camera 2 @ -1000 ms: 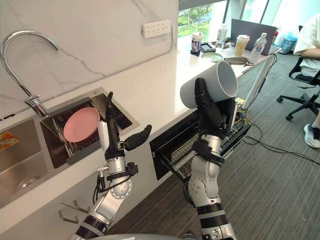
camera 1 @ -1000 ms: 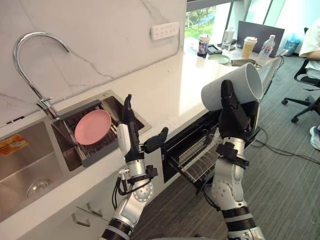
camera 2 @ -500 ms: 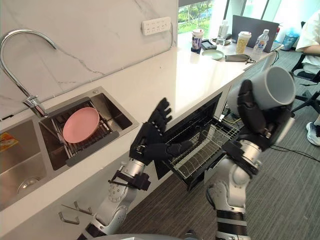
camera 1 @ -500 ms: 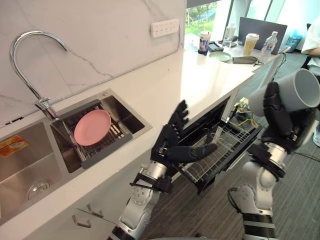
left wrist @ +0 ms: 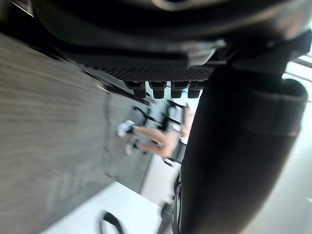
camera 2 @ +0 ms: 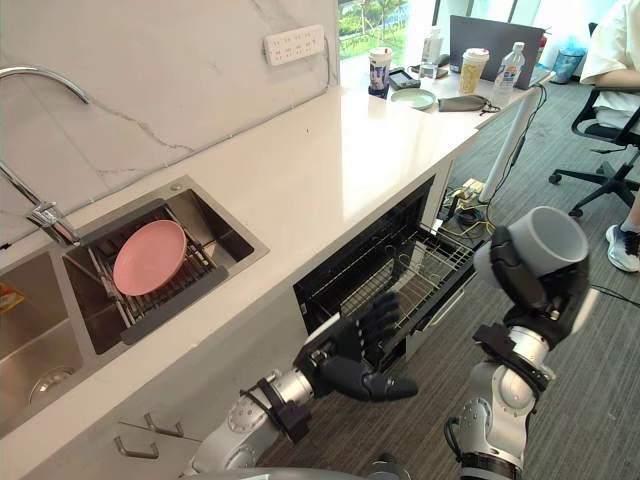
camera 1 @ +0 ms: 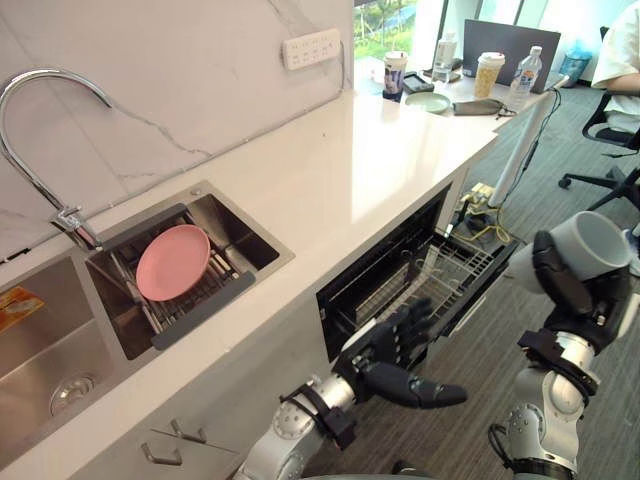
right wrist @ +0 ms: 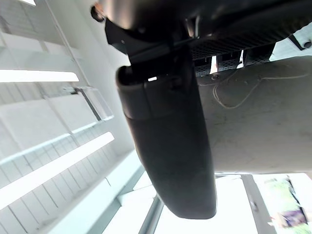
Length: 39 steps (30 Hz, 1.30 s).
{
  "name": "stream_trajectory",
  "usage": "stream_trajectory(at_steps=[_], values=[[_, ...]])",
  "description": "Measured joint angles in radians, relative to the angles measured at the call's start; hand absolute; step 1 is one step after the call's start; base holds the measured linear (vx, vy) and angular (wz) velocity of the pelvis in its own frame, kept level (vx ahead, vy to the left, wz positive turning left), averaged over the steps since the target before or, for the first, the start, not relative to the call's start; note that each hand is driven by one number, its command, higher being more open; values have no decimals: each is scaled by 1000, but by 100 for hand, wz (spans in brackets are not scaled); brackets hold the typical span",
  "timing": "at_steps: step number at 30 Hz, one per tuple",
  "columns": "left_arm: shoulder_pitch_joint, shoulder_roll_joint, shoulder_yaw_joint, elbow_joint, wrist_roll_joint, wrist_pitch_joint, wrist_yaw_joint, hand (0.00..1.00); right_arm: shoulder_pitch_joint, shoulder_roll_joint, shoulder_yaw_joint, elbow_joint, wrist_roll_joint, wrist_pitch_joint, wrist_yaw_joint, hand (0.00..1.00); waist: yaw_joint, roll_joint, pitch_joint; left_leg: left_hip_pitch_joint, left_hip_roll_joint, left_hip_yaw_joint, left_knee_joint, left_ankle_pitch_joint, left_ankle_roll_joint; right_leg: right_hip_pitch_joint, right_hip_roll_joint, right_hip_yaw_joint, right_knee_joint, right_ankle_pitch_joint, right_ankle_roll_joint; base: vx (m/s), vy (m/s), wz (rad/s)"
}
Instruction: Walk over to the sink, pick up the cup, carry it to the dishwasher, place the cup inside the dishwasher, then close the dishwasher door
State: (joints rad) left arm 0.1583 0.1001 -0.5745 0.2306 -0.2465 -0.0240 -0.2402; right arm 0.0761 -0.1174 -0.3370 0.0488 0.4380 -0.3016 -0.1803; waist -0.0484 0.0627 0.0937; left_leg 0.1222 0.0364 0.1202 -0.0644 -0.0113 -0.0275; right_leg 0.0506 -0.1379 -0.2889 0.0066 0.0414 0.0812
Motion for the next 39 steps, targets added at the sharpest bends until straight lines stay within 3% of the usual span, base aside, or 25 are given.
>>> stream_trajectory(at_steps=[5,12,21,26,30,39], values=[[93,52,180,184,235,2,150,100,4,-27,46,68,-54,59,62,0,10,-5,3,0,-4,-21,4,4,2,8,-5,-22,0,-6,2,12,-11,11],[120,77,315,329,396,-8,238,100,-23,-73,91,158,-149,110,98,0,30,-17,10,5,-11,-43,12,4,3,31,-14,-44,-2,-8,4,-34,-1,11],[125,71,449,444,484,-31,279,100,-82,-144,112,337,-314,189,193,0,38,-29,18,5,-12,-83,-13,26,2,44,-15,-85,-11,-7,5,-32,-13,12],[130,64,508,491,472,-7,279,100,-119,-198,139,457,-377,224,207,0,61,-45,32,-12,-17,-114,-13,36,2,50,-21,-122,-15,-7,6,-12,-7,21],[129,57,533,493,470,-16,278,100,-168,-206,150,518,-395,226,209,0,62,-42,51,-32,-23,-146,-7,40,0,52,-28,-155,-14,-8,9,-42,-1,29],[52,33,569,487,377,-63,276,100,-389,-327,147,653,-423,234,171,0,76,9,217,-206,-30,-174,99,38,-2,-51,-57,-214,49,-8,10,-65,12,26]])
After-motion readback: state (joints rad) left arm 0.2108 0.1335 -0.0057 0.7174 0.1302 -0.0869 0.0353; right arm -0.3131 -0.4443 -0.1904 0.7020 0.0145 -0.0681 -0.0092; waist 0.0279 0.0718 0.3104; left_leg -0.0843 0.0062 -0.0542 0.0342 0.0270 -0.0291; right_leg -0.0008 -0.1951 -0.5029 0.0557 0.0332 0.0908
